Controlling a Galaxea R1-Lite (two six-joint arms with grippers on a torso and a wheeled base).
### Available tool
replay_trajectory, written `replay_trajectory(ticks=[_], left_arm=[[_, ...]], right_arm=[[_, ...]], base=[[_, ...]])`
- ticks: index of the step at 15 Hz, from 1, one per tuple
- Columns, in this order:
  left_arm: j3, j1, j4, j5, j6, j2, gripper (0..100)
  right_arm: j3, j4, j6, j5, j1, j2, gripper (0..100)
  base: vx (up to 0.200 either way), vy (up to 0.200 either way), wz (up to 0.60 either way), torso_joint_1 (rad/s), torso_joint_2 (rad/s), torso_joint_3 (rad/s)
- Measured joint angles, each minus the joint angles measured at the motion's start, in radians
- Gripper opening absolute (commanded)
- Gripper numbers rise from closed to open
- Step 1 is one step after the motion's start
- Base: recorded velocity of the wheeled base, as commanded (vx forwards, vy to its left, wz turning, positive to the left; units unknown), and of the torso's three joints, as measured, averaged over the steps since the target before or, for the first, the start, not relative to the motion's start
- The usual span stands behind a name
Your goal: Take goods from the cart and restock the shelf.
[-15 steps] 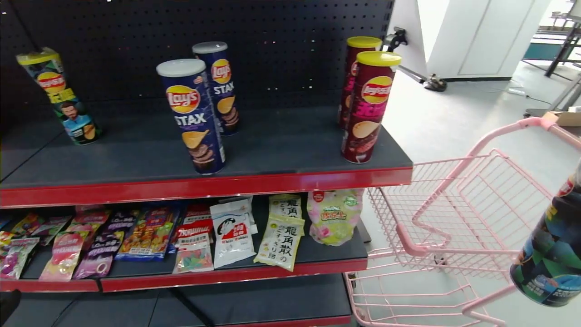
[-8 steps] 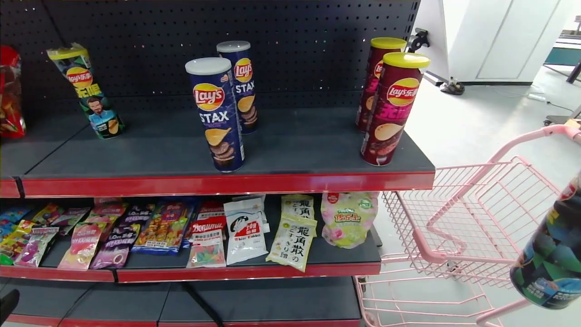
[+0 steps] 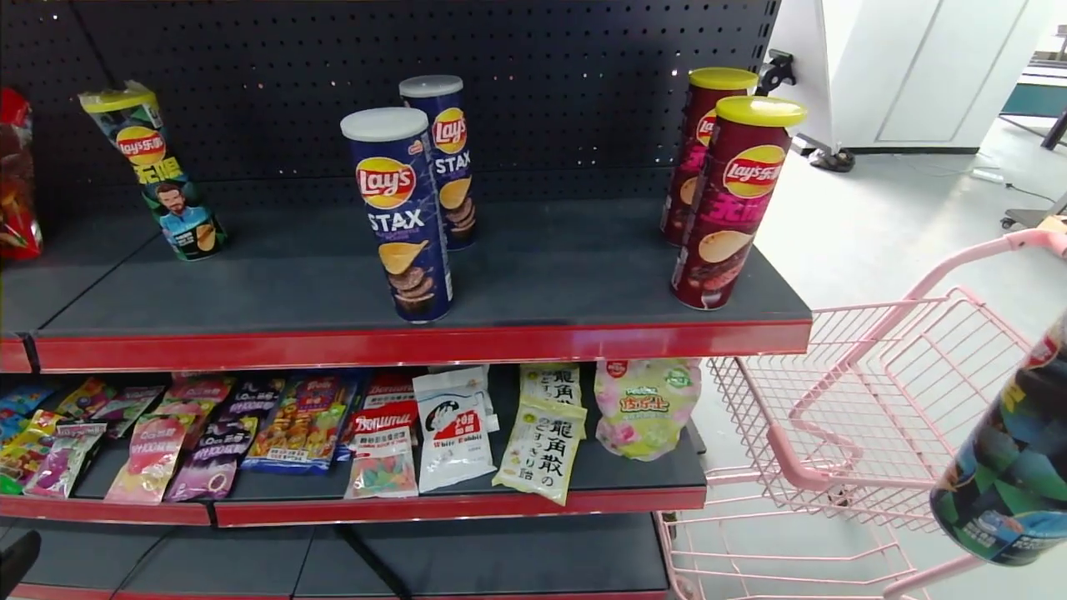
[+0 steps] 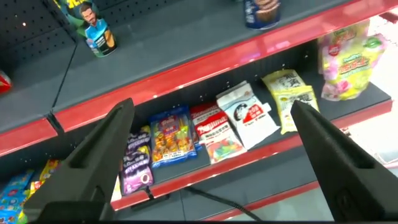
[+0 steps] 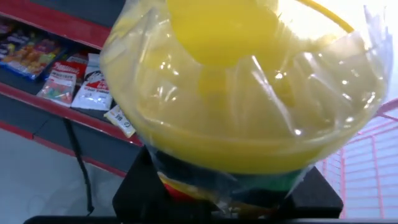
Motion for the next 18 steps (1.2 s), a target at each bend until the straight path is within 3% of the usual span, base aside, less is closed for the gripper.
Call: replay_trajectory(ticks=[4, 8, 18], left_arm=[[0.001, 0.0, 0.0, 0.002, 0.0, -0.003, 100], [0.0, -0.002, 0.0, 0.002, 0.0, -0.008, 100], [0.002, -0.001, 0.0, 0.006, 0.0, -0.011, 100]], right_arm=[[-0.018, -0.001, -0.001, 0.126, 0.032, 0.027, 0], [-0.02, -0.001, -0.003, 0.13, 0.121, 0.051, 0], [-0.018, -0.002, -0.006, 0.17, 0.241, 0.08, 0]], base=[[0.0, 0.2, 0.0, 0.002, 0.0, 0.002], [0.0, 0.2, 0.0, 0.002, 0.0, 0.004], [0.0, 0.2, 0.0, 0.002, 0.0, 0.002]])
